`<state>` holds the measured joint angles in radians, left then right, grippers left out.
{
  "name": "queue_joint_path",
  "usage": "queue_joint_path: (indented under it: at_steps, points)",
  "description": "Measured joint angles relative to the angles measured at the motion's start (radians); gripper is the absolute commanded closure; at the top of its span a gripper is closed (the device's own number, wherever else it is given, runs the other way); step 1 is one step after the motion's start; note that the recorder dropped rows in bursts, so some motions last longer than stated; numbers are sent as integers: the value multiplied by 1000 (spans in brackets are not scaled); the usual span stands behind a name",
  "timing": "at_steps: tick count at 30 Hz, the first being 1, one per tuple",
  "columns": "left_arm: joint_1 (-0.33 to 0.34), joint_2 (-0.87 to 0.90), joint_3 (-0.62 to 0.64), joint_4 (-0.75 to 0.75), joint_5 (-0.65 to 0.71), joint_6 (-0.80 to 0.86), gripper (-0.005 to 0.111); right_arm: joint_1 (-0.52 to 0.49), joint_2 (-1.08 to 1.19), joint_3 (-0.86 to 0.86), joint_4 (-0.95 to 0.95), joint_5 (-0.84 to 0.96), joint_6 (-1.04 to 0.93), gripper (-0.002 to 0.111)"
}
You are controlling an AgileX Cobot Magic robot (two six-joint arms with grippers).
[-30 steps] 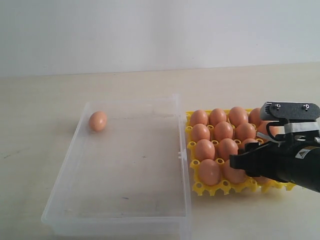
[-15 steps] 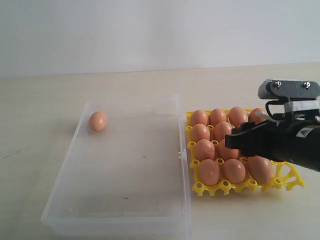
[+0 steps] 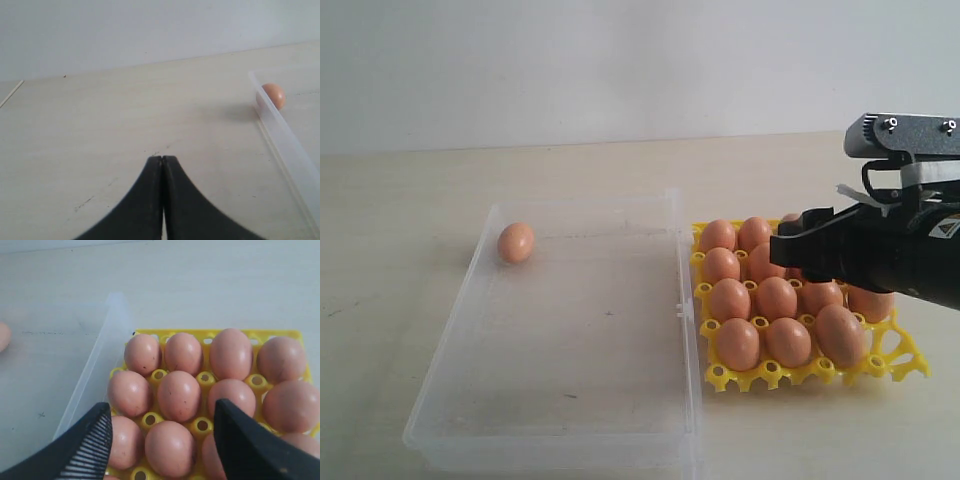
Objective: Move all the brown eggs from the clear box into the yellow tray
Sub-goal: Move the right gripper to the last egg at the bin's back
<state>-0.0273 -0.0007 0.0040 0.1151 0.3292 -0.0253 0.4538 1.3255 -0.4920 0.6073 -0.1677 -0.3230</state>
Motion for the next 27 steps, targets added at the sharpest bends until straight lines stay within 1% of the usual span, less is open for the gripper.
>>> queue_joint_path:
  at_steps: [8, 12, 14, 16, 17, 18, 19, 20, 21, 24, 27]
  points:
    - [0, 0, 0, 0, 0, 0, 107, 0, 0, -80, 0, 85, -1, 52]
    - [0, 0, 0, 0, 0, 0, 107, 0, 0, -101, 0, 92, -4, 56]
    - [0, 0, 0, 0, 0, 0, 107, 0, 10, -113, 0, 96, -4, 59]
    - [0, 0, 0, 0, 0, 0, 107, 0, 23, -133, 0, 119, -4, 68]
    - [0, 0, 0, 0, 0, 0, 107, 0, 25, -141, 0, 128, -4, 79]
    - [0, 0, 0, 0, 0, 0, 107, 0, 27, -151, 0, 147, -6, 84]
    - [0, 0, 0, 0, 0, 0, 107, 0, 27, -156, 0, 152, -6, 96]
    - [0, 0, 0, 0, 0, 0, 107, 0, 29, -165, 0, 168, -6, 105]
    - [0, 0, 0, 0, 0, 0, 107, 0, 31, -173, 0, 168, -6, 108]
    - [0, 0, 0, 0, 0, 0, 107, 0, 34, -192, -10, 182, -6, 108]
    - [0, 0, 0, 0, 0, 0, 107, 0, 36, -238, -19, 255, -6, 108]
